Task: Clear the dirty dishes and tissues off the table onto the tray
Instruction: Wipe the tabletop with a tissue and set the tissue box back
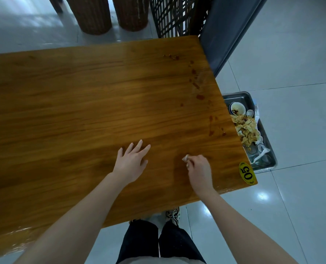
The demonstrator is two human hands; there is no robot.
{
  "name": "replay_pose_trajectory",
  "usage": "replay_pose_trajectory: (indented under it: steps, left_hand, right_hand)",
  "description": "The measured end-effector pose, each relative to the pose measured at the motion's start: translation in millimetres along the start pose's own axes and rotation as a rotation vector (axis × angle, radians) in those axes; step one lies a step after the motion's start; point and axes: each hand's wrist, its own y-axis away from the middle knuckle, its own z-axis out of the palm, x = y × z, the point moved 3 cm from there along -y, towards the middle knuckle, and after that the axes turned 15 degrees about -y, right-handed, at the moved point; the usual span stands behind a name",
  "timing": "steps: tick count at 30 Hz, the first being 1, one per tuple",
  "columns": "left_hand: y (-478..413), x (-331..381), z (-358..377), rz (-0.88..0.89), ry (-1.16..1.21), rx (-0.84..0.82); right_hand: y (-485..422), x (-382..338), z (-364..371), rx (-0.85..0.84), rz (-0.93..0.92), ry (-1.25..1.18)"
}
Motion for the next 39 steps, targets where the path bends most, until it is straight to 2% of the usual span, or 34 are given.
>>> replay_pose_trajectory:
  steps: [8, 10, 15, 20, 23, 28, 33, 36, 39]
  left_hand:
    - [-5, 16, 7, 0.010, -0.060, 0.017]
    - [-7, 17, 8, 0.007, -0.071, 0.010]
    - [-8, 22, 8, 0.001, -0.086, -0.031]
    - [-9, 24, 4, 0.003, -0.107, -0.063]
    - [-9, 25, 4, -0.003, -0.106, -0.073]
    - [-13, 22, 5, -0.003, -0.102, -0.114]
    - [-17, 22, 0, -0.008, -0.107, -0.162]
    - [-20, 24, -11, -0.010, -0.156, -0.162]
    - [-21, 29, -21, -0.056, -0.141, -0.039]
  right_hand:
    - [4, 7, -12, -0.257, -0.236, 0.080]
    - [-1, 21, -26, -0.214, -0.191, 0.066]
    - [-15, 59, -65, 0.061, 0.048, -0.021]
    - [-23, 57, -60, 0.155, 0.166, -0.013]
    - [-25, 30, -30, 0.080, 0.144, -0.037]
    - [-6, -25, 31, -0.157, -0.150, 0.001]
    - [-6, -17, 27, -0.260, -0.279, 0.057]
    - [-23, 5, -6, -0.197, -0.222, 0.071]
    - [-45, 40, -47, -0.052, -0.041, 0.043]
